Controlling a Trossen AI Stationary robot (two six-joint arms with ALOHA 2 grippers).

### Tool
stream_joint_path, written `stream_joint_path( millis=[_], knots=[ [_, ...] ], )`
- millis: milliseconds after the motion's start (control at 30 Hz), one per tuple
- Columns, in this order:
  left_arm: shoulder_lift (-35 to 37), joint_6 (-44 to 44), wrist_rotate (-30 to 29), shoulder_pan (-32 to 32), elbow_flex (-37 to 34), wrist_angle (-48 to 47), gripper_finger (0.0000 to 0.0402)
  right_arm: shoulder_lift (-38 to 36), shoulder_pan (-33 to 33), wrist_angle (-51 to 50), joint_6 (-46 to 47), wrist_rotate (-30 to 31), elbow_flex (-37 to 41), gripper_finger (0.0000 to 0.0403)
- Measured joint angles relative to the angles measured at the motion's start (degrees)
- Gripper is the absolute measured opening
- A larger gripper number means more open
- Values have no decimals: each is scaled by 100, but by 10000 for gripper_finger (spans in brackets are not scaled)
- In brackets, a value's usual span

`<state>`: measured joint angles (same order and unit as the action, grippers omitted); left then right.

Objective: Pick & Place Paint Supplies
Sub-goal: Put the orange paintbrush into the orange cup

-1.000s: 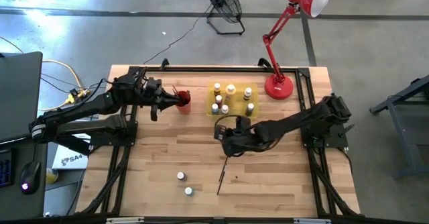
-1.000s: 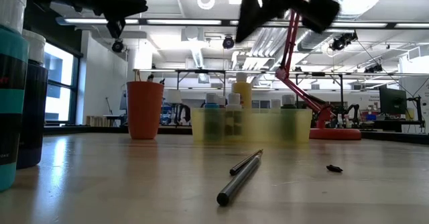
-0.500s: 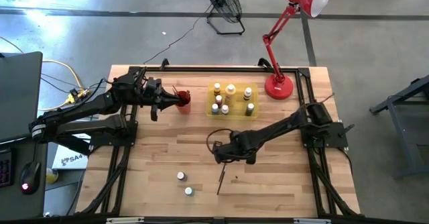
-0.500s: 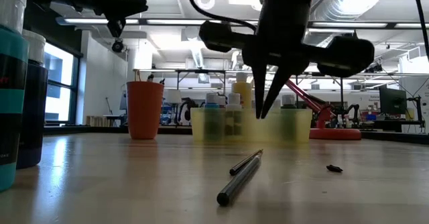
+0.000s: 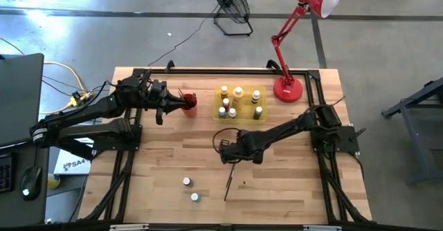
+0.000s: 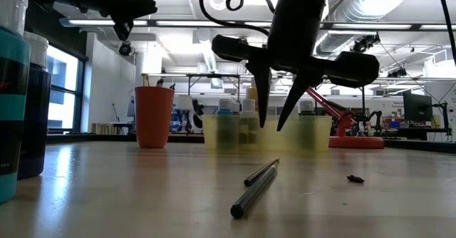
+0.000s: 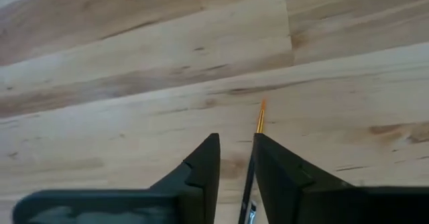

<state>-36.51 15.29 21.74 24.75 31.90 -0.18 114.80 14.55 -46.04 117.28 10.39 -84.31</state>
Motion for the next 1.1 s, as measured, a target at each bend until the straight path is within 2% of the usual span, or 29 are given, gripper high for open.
stream_joint_path(
  millis=[300, 533, 900, 1100],
  knots=[
    [2, 2, 0, 0, 0, 1, 56, 92, -83, -58, 163, -180, 3, 39],
    [2, 2, -2, -1, -4, 4, 56, 443, -77, 10, 125, -656, 7, 54],
    [2, 0, -90, 0, -4, -7, 56, 560, -79, 86, 98, -448, -7, 65],
    [2, 2, -88, 0, -4, -42, 56, 663, -96, -4, 163, -560, -13, 47]
  ],
)
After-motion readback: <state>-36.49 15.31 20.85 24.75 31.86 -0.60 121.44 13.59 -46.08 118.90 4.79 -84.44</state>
